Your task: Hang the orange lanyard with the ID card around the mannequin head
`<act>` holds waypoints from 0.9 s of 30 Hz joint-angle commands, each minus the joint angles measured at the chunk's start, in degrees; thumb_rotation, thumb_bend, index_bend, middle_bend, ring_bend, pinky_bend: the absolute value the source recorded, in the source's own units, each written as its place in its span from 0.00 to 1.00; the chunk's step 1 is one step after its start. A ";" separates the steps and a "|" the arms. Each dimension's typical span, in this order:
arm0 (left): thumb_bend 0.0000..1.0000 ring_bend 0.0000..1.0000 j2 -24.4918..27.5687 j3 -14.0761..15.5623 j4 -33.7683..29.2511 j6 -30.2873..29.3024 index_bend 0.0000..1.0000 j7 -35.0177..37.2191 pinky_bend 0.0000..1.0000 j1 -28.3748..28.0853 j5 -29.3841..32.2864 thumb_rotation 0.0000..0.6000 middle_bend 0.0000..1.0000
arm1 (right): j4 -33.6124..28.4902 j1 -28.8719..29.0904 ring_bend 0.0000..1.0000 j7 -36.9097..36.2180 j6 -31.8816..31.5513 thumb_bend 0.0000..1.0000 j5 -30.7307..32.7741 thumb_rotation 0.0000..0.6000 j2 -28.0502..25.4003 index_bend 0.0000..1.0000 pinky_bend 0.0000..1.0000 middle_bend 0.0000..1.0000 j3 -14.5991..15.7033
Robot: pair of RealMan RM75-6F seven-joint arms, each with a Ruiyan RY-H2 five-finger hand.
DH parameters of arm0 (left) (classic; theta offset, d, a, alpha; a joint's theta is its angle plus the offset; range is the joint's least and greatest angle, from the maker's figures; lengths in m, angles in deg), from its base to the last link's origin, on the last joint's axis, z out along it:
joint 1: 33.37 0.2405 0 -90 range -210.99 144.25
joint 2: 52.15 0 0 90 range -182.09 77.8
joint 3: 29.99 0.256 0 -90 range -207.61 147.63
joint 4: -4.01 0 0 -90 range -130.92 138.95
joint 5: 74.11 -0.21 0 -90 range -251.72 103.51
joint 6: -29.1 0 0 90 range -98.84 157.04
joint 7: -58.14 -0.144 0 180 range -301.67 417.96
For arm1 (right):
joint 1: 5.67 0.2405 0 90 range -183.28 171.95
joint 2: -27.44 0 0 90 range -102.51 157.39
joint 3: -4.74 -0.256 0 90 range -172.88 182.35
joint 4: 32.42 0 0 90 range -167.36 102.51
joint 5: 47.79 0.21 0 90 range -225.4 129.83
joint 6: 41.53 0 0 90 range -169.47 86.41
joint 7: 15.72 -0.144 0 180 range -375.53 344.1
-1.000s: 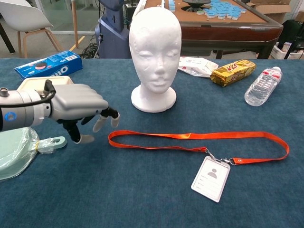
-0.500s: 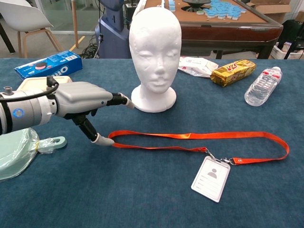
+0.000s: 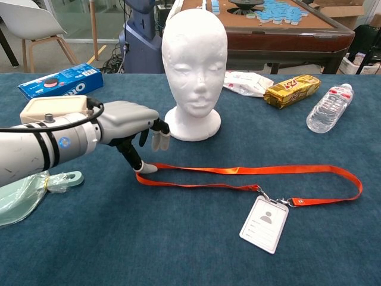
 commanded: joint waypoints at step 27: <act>0.23 0.58 -10.07 -1.48 12.90 -0.17 0.52 -0.64 0.69 -1.00 2.68 1.00 0.56 | -0.33 -0.38 0.92 0.12 0.08 0.04 0.26 1.00 -0.30 0.00 0.92 0.90 -0.20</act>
